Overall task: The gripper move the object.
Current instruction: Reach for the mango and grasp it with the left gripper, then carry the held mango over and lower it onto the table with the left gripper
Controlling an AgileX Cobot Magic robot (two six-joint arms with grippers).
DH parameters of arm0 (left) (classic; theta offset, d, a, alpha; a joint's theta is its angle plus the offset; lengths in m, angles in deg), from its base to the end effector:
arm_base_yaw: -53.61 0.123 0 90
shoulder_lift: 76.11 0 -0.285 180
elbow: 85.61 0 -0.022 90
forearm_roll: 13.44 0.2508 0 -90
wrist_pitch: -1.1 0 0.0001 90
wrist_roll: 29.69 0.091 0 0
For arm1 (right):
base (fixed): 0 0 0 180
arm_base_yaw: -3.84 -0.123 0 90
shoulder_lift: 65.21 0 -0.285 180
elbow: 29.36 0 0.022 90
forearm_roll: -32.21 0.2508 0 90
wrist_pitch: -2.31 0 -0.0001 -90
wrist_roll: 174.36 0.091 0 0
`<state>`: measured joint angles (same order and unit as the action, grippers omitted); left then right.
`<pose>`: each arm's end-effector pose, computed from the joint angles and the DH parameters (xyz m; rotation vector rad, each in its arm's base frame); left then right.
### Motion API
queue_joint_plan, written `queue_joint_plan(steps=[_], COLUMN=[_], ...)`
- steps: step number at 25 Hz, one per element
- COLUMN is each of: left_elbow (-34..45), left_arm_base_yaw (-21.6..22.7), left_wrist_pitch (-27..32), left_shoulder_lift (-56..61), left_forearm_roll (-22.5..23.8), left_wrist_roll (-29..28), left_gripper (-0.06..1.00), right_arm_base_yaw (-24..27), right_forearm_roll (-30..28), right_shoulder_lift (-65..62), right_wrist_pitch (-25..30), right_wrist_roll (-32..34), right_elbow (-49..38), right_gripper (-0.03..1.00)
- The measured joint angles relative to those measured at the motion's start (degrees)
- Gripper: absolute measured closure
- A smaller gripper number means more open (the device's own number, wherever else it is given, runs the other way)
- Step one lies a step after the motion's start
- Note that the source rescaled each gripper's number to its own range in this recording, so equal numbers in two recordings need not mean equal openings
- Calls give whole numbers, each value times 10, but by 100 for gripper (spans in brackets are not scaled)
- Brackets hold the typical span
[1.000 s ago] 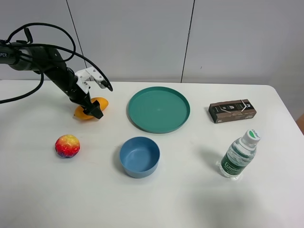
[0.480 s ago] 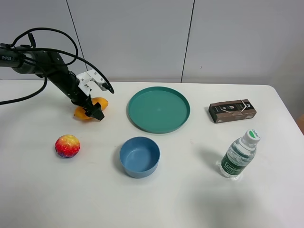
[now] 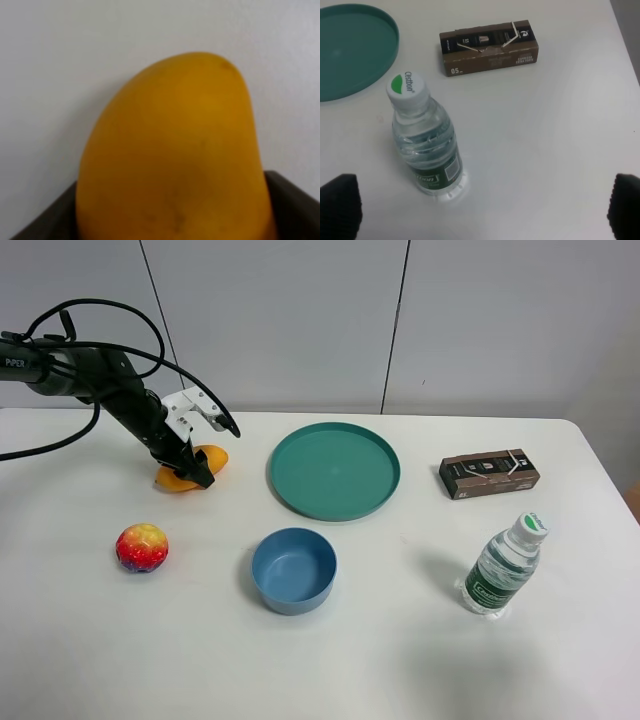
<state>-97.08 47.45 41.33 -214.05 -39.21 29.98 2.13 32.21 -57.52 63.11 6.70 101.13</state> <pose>0.4453 -0.0738 0.0987 1.1288 2.5391 -0.2680 -0.0032 -0.0001 0.2727 -0.0117 2.0596 0.0299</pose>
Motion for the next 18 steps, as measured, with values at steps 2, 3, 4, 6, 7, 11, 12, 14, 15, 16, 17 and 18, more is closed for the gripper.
queue_joint_plan(steps=[2,3,4,6,7,11,12,14,15,16,17,18], left_elbow=[0,0,0,-1,-5,-65,-90,-139,-167,-187,-210,-231], left_arm_base_yaw=[0,0,-1,-8,-12,-39,-48,-67,-78,-92,-109,-123], left_wrist_pitch=[18,27,38,62,82,171,189,218,232,246,256,266], left_shoulder_lift=[0,3,7,24,38,92,101,108,108,108,108,108], left_forearm_roll=[-1,-1,-1,1,2,3,6,23,37,54,71,84], left_wrist_roll=[-1,-4,-10,-34,-49,-144,-176,-241,-277,-311,-341,-361], left_gripper=[92,92,92,92,92,92,92,92,92,92,92,92], right_arm_base_yaw=[0,0,0,0,0,0,0,0,0,0,0,0], right_forearm_roll=[0,0,0,0,0,0,0,0,0,0,0,0], right_shoulder_lift=[0,0,0,0,0,0,0,0,0,0,0,0], right_wrist_pitch=[0,0,0,0,0,0,0,0,0,0,0,0], right_wrist_roll=[0,0,0,0,0,0,0,0,0,0,0,0], right_elbow=[0,0,0,0,0,0,0,0,0,0,0,0], right_gripper=[-3,-3,-3,-3,-3,-3,-3,-3,-3,-3,-3,-3])
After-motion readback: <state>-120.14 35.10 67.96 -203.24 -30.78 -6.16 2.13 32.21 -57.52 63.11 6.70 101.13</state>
